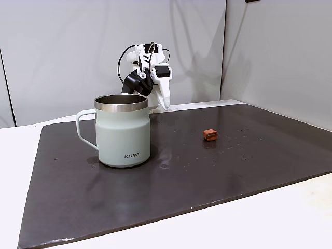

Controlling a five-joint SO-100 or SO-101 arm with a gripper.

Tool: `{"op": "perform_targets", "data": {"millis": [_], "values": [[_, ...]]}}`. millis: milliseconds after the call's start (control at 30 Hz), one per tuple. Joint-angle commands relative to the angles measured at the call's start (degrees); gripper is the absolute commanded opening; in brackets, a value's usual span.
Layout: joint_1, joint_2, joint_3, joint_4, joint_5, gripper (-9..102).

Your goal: Grasp a cube and put it in the cup.

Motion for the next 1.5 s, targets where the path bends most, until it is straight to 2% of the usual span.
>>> {"op": "perform_targets", "data": {"millis": [0,767,1000,1200,1467], "values": [[2.6,0.4,-0.5,-1.7,2.2,0],[2.0,0.4,-3.5,-3.3,-1.4,0],[-2.5,-4.0,-16.3,1.2,-0.5,0],[-4.3,-21.5,-36.8,5.1,3.3,0],[-6.2,-39.0,-57.0,11.5,7.4,0]]}}
